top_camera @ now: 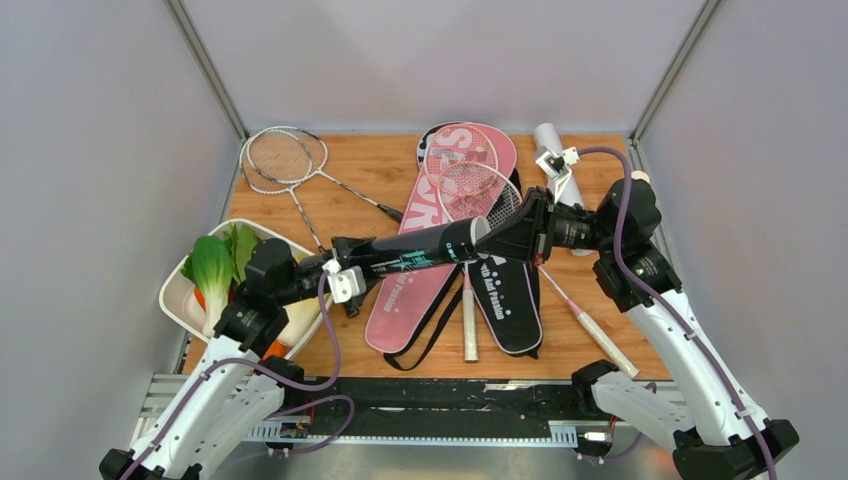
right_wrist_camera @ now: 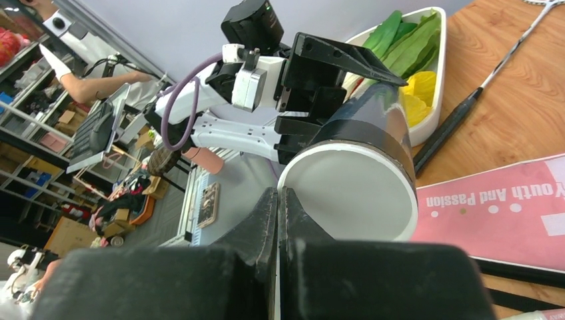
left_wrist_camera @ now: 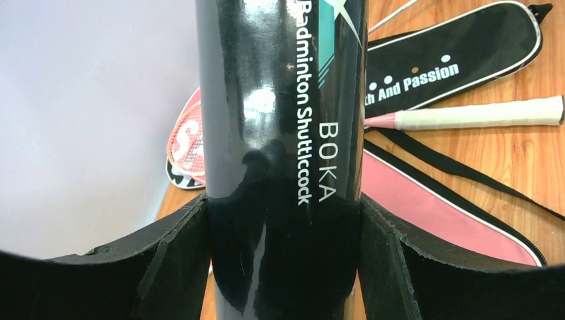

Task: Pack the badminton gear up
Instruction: Close the lid on the shuttle tube.

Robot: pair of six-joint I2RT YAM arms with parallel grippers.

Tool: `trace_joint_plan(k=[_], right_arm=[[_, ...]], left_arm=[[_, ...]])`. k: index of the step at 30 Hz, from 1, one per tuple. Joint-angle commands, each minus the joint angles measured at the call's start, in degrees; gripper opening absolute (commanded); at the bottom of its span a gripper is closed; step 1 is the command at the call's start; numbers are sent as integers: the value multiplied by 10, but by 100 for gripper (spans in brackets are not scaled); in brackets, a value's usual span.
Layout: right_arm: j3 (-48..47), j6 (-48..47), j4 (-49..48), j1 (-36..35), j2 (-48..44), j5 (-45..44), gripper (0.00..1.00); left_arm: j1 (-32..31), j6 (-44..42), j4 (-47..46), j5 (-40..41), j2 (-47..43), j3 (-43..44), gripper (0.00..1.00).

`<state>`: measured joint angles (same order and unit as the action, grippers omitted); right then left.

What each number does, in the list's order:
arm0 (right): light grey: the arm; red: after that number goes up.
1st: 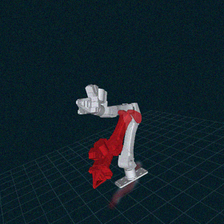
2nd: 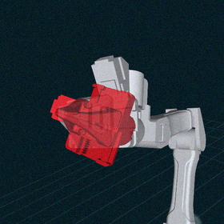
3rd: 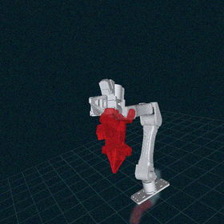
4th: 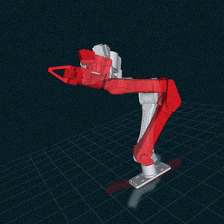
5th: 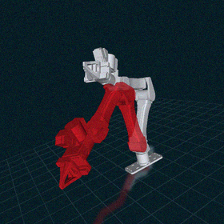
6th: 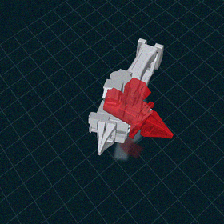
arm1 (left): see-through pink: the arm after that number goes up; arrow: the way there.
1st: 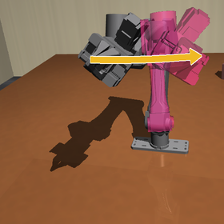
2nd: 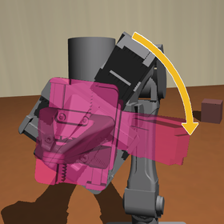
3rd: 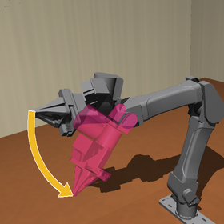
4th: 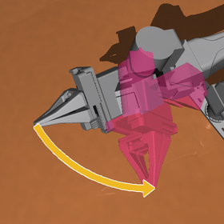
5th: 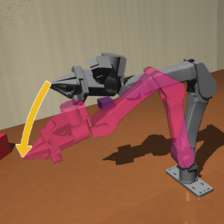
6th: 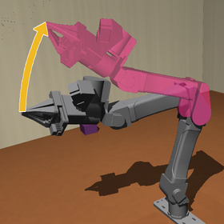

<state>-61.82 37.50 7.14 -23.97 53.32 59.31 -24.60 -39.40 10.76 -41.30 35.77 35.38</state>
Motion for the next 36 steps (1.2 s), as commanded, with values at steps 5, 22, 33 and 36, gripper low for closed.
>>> trace_joint_plan(k=[5, 22, 33, 36], right_arm=[[37, 64, -94, -29, 2, 50, 0], [67, 81, -93, -40, 34, 41, 19], [58, 81, -93, -40, 62, 47, 39], [51, 101, -98, -41, 66, 30, 38]], left_arm=[[-6, -32, -122, -122, -14, 11, 1], [-6, -98, -58, -178, -38, 46, 0], [-6, -125, -40, -201, -31, 63, 0], [-6, -139, -31, -202, -29, 61, 0]])
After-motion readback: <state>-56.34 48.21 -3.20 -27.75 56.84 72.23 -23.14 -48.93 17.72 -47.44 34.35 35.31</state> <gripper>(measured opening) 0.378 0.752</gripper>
